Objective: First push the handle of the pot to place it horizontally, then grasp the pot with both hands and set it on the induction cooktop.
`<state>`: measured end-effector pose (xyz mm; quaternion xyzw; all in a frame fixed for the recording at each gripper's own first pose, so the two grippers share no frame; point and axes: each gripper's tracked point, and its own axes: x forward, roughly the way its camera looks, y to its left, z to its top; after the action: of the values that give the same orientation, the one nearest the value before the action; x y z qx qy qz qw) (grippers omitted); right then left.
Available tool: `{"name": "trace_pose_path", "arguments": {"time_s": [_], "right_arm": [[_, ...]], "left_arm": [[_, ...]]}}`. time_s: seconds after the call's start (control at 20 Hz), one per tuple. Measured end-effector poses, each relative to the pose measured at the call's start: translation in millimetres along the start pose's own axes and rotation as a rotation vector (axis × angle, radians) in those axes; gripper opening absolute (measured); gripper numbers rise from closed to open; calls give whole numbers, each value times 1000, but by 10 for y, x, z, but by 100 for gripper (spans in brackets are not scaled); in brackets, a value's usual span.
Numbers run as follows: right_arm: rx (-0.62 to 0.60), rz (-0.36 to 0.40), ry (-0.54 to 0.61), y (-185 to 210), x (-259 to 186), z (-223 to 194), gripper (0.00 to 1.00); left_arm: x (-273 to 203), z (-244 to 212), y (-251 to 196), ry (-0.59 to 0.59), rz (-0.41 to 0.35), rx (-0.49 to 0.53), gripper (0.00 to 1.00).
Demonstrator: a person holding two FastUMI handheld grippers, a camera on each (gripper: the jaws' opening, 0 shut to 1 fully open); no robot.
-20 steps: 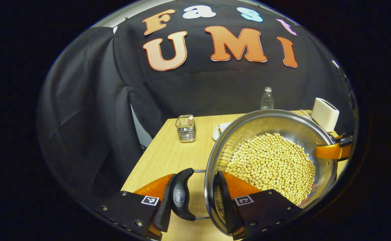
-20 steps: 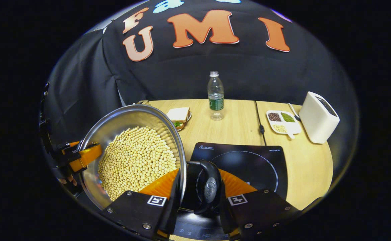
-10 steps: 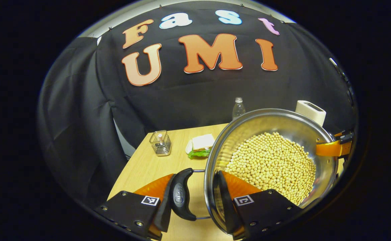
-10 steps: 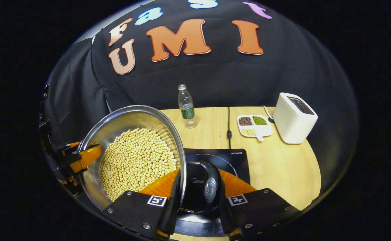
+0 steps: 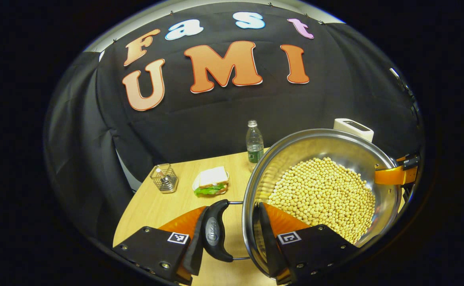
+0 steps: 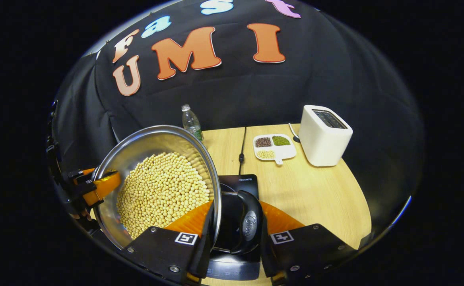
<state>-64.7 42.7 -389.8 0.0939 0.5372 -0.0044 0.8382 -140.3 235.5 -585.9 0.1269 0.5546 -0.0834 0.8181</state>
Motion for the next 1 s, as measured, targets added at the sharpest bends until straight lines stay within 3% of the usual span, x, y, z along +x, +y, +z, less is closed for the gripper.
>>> {"name": "trace_pose_path", "arguments": {"time_s": [0.45,1.0], "right_arm": [[9,-42,4,-312,173,-29,52],[31,-50,71,-355,414,-247,52]], "left_arm": [[-3,-23,59,10,-23,-17,65],[-17,-34,81,75,-36,-30,65]]}}
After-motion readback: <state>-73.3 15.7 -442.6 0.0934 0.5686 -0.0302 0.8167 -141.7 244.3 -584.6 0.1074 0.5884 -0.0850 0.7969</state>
